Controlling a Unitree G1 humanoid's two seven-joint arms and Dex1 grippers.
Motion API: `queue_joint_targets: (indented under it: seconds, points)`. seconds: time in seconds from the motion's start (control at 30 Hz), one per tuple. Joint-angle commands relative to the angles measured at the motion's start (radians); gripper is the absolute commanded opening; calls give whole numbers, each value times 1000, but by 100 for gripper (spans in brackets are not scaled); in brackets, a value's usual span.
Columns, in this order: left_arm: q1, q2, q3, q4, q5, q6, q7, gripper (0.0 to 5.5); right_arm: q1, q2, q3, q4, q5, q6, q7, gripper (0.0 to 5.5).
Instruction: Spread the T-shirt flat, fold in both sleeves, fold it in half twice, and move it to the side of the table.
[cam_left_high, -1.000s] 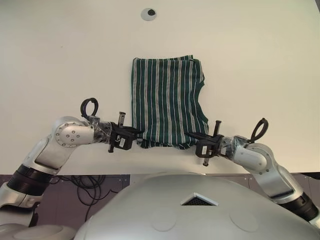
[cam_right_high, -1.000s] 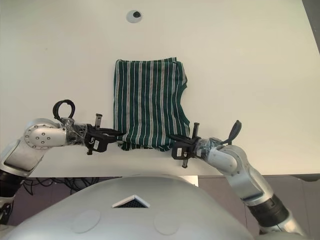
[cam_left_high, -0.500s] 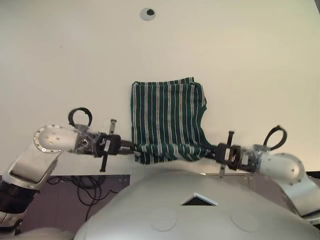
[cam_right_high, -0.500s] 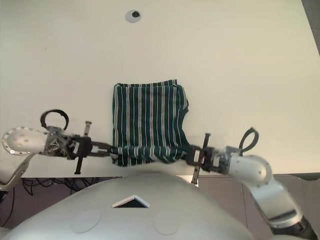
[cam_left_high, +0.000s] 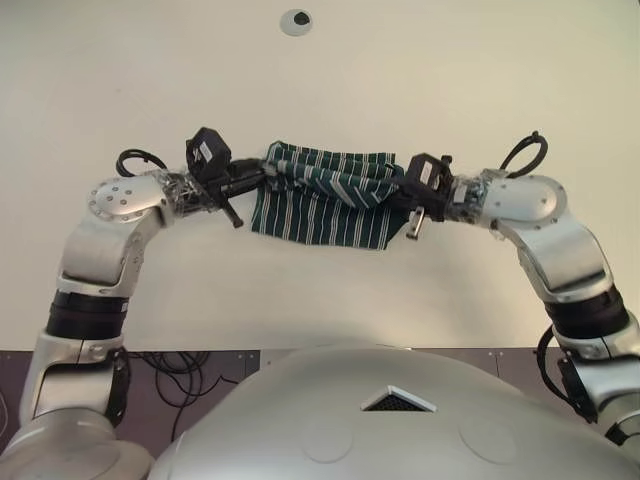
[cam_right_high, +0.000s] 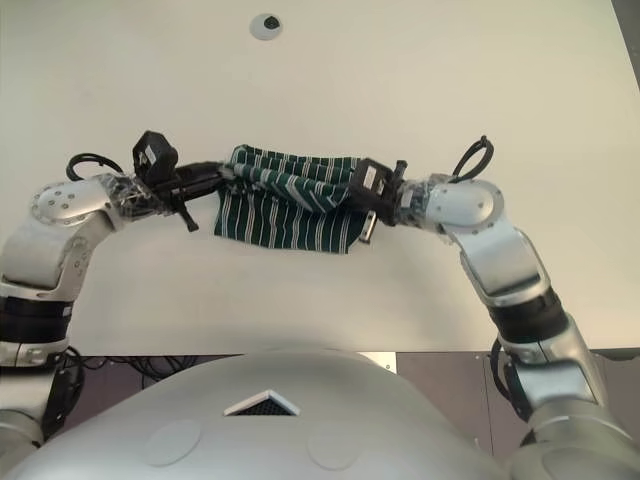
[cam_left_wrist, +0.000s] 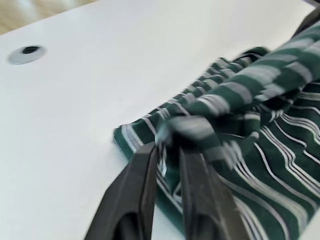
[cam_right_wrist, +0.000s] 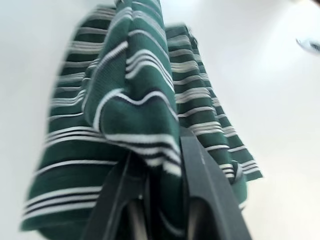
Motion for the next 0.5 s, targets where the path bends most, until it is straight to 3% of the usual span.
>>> queue_joint_targets:
  seconds: [0.03,0.2,0.37,0.5]
  points:
    - [-79,-92,-14,108,62,-9,77,131,-113,92,-9,182,-33,11,-52,127]
    - [-154,-227,57,253,87,-102,194,146,-110,185,-75,299,0,46,-125,144]
    - [-184,-292,155,321,122,-308,304,146,-115,240,-288,384,89,100,-249,144]
    - [-173,-354,204,289,96,-400,342,146,-100,254,-347,367,51,1,-362,144]
